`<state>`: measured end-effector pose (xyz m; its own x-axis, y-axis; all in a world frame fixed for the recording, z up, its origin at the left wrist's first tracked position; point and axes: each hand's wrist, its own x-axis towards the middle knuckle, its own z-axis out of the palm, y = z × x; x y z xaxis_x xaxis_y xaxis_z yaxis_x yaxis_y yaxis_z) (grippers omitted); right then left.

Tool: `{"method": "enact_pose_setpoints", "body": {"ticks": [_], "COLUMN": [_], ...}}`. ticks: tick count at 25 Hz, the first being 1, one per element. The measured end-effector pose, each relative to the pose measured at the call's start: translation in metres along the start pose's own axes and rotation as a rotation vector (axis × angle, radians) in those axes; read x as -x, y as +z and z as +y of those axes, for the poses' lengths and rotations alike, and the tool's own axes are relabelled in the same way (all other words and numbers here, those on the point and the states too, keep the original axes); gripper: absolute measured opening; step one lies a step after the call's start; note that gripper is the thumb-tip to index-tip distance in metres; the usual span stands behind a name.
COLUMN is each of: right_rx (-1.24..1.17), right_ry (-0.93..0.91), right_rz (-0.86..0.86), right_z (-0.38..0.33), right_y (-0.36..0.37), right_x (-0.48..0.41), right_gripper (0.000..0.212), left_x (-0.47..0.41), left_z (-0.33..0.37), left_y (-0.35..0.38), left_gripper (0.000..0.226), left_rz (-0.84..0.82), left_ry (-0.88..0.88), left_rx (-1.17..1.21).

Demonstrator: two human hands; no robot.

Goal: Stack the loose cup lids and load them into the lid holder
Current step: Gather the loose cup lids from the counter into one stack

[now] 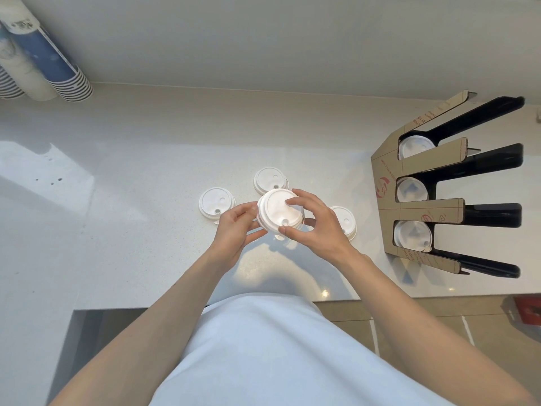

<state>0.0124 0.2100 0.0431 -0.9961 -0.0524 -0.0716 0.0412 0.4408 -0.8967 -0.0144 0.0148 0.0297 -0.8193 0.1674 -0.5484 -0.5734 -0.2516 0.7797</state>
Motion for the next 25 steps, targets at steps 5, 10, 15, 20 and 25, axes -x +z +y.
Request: {"method": "enact_pose_setpoints", "body": {"ticks": [5,10,15,20,25], "right_rx": [0.003,-0.056,-0.199,-0.263,-0.289], "right_ry": [-0.005,0.037,0.089,0.122,0.179], "right_rz": [-0.002,-0.025,0.104,0.215,0.295], "right_z": [0.0,-0.002,-0.002,-0.002,-0.001], "right_y": [-0.001,0.0,0.006,0.011,0.015], "right_x": [0.0,0.0,-0.003,-0.004,-0.006], "right_gripper": [0.05,0.045,0.025,0.03,0.029], "left_x": [0.003,0.004,0.001,0.0,-0.002], "left_z": [0.001,0.003,0.006,0.005,0.003], "left_y": [0.001,0.001,0.001,0.002,0.001], "left_gripper": [0.024,0.021,0.019,0.026,0.037], "left_rz": [-0.018,-0.025,-0.043,-0.042,-0.017], "left_ry": [0.023,0.036,0.045,0.06,0.109], "left_rx": [0.012,0.002,0.016,-0.004,-0.064]}}
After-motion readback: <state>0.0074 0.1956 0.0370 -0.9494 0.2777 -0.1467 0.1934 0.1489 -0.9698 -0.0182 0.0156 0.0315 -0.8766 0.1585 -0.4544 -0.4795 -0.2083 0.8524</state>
